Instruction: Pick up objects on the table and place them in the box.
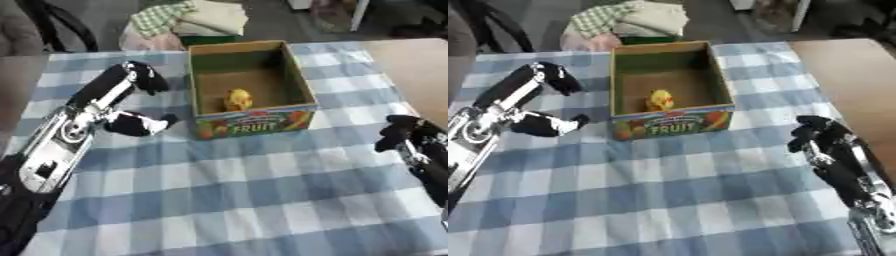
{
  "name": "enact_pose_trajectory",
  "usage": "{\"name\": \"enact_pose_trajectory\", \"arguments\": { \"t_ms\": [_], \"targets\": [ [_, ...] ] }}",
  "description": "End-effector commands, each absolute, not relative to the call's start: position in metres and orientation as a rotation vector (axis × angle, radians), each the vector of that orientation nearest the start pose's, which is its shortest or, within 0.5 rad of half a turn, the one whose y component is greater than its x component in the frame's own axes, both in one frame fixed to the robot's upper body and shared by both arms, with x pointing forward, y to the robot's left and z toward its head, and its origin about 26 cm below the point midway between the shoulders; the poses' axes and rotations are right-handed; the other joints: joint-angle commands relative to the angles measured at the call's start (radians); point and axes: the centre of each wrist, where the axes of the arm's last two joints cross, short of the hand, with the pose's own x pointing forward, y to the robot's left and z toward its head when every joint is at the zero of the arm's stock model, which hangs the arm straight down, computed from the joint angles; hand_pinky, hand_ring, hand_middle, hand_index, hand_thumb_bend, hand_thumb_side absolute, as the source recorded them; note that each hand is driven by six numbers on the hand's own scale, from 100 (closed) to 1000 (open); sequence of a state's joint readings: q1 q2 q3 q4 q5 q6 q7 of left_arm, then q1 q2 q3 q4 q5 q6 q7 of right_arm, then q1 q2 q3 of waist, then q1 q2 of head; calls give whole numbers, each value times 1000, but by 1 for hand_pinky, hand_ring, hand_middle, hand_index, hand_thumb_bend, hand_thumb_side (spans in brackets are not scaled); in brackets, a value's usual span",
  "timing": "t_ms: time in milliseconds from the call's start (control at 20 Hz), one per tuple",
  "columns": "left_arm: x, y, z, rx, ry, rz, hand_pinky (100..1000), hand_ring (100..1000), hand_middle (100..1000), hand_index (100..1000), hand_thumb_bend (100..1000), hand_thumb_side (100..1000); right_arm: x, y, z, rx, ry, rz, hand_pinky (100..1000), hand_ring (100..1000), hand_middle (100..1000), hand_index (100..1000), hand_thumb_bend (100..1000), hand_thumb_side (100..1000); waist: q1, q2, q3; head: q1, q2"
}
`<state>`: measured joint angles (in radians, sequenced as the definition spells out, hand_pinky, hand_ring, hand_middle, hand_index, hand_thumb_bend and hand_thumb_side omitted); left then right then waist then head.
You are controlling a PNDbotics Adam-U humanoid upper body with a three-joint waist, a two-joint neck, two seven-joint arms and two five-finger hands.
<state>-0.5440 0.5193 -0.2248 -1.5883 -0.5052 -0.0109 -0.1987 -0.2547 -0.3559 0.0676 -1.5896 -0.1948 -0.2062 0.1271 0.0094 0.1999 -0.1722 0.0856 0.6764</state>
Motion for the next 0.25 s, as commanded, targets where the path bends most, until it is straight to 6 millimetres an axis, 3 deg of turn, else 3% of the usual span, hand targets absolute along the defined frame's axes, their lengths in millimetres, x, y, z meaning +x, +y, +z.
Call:
{"name": "enact_pose_trajectory", "arguments": {
  "t_ms": [50,250],
  "targets": [
    [373,264,192,685,-1854,-1183,681,590,549,661,477,178,338,-293,94,59,-2015,395,583,560,575,767,100,387,-4,-19,4,-3,4],
    [370,268,190,685,-1846,-1167,681,590,548,662,477,178,338,-293,94,57,-2012,394,583,559,575,767,100,389,-2,-20,10,-5,6]
  ]
}}
